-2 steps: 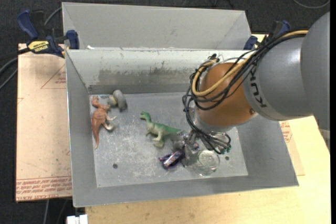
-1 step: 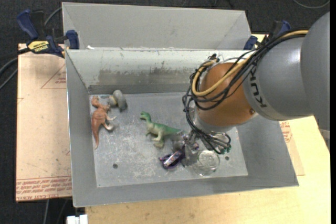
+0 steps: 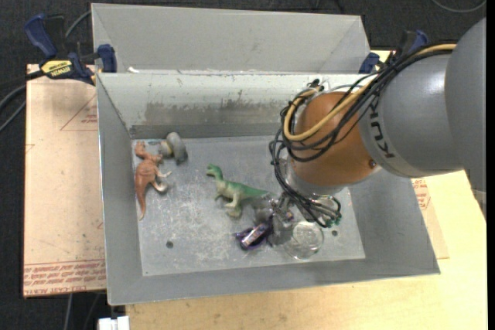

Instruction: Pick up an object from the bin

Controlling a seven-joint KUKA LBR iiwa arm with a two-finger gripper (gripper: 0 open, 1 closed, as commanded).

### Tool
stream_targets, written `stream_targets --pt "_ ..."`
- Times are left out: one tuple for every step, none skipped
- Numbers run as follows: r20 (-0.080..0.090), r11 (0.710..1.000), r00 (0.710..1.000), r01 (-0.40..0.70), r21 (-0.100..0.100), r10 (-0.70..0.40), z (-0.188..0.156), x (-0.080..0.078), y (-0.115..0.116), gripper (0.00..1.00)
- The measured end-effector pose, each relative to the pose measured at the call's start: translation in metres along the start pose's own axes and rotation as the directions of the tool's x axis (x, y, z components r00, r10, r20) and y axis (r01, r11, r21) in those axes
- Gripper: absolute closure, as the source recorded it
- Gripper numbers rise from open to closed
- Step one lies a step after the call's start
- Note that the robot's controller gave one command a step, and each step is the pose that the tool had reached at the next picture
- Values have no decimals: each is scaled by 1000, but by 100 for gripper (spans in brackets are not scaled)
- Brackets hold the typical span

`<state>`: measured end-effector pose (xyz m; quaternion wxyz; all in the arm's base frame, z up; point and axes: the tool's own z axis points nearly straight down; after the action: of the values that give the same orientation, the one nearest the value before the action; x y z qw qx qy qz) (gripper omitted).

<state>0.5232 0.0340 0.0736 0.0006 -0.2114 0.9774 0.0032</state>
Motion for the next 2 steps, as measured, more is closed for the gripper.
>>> stream_targets --pt "-8 1000 1000 0 -3 0 -18 2 1 100" --pt "3 1000 1000 -1 1 1 -37 -1 0 100"
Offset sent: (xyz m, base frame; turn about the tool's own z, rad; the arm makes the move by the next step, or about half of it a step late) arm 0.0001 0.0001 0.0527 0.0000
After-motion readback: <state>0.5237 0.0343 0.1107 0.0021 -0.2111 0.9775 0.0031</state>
